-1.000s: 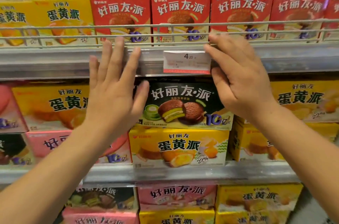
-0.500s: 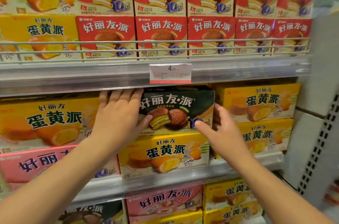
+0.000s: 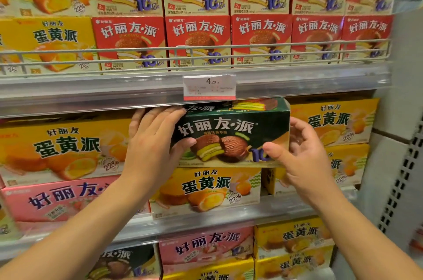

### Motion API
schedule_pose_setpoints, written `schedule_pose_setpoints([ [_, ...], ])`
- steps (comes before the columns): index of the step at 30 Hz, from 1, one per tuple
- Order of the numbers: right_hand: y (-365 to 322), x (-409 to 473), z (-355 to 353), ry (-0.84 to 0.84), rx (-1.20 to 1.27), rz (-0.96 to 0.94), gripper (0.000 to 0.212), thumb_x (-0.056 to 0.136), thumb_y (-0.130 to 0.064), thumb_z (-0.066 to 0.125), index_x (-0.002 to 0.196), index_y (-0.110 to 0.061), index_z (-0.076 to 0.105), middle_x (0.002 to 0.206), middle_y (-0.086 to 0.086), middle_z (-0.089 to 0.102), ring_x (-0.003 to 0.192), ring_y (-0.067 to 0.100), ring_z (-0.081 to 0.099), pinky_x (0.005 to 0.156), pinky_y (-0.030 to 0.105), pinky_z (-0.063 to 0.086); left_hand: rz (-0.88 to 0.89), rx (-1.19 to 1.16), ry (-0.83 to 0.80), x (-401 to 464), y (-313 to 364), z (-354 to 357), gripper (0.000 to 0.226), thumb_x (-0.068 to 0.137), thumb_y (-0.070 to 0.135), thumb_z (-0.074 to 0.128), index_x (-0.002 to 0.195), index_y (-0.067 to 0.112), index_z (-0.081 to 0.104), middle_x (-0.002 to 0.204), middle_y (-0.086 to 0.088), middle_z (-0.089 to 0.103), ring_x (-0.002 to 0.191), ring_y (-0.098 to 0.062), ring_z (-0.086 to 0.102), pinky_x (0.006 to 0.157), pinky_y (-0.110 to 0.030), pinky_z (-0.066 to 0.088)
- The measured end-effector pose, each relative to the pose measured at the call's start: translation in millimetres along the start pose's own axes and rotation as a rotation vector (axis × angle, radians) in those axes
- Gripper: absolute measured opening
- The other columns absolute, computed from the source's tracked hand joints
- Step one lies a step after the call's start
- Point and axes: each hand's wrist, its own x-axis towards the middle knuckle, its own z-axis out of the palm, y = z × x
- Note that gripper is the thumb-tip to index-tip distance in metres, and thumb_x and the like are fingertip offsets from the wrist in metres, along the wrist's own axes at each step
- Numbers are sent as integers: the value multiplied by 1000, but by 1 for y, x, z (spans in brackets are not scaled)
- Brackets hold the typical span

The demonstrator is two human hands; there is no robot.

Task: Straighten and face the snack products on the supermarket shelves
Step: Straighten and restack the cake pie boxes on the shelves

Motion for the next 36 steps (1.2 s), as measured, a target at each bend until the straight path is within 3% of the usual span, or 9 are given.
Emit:
schedule_pose_setpoints([
  [5, 0, -21, -19, 87, 131, 80, 71, 63, -50, 81, 125, -27, 56, 111, 4, 70, 100, 28, 69, 75, 47, 59, -30, -112, 8, -11, 33, -12, 62, 88, 46, 64, 135, 9, 50, 139, -6, 51, 135, -23, 40, 115, -46, 24],
  [8, 2, -35, -31, 84, 280, 137, 59, 60, -51, 85, 109, -22, 67, 102, 9, 73, 91, 27, 71, 74, 45, 58, -149, -305, 41, -36, 46, -26, 71, 83, 51, 64, 143, 23, 37, 145, 14, 35, 138, -4, 30, 113, -37, 31],
  [11, 9, -54, -30, 33, 370, 233, 28, 70, -36, 82, 91, -22, 71, 89, 8, 74, 76, 23, 72, 65, 37, 58, -433, -520, 49, -71, 48, -37, 81, 72, 61, 67, 143, 48, 28, 145, 26, 37, 134, 3, 36, 104, -34, 41],
  [14, 22, -80, -15, 13, 376, 398, 52, 66, -32, 85, 112, -15, 66, 106, 16, 72, 90, 31, 71, 74, 46, 58, -765, -787, 16, -116, 37, -45, 81, 52, 71, 77, 126, 61, 43, 126, 29, 56, 115, 9, 53, 92, -30, 42],
  [19, 41, -125, 30, 16, 464, 598, 50, 65, -24, 75, 113, -10, 68, 108, 18, 71, 96, 31, 70, 76, 43, 58, -1152, -1039, -108, -193, 18, -52, 64, 47, 50, 91, 105, 39, 68, 109, 8, 73, 96, -5, 69, 74, -23, 54],
  [22, 47, -148, 61, 43, 492, 695, 54, 63, -17, 70, 116, -3, 65, 101, 20, 72, 86, 29, 72, 64, 34, 59, -1318, -1064, -138, -219, 4, -63, 28, 64, 28, 74, 91, 25, 77, 98, -3, 76, 87, -16, 72, 75, -33, 53],
  [25, 44, -165, 95, 72, 463, 741, 56, 61, -16, 70, 115, -3, 64, 100, 21, 72, 88, 34, 71, 80, 46, 58, -1392, -1063, -122, -232, -19, -83, 22, 76, 13, 67, 97, 13, 71, 95, -6, 76, 88, -18, 72, 81, -30, 57],
  [27, 40, -175, 119, 72, 435, 761, 56, 61, -16, 69, 115, -4, 63, 100, 21, 72, 92, 37, 69, 90, 53, 52, -1421, -1111, -102, -238, -35, -99, 36, 69, 18, 67, 104, 11, 69, 100, -11, 75, 97, -30, 70, 94, -46, 50],
  [36, 22, -229, 253, -31, 308, 757, 71, 54, -19, 80, 121, -10, 57, 107, 16, 72, 95, 30, 70, 83, 40, 57, -1335, -1264, -138, -281, -162, -183, 41, 63, 30, 75, 103, 26, 74, 107, -9, 74, 96, -27, 71, 81, -44, 50],
])
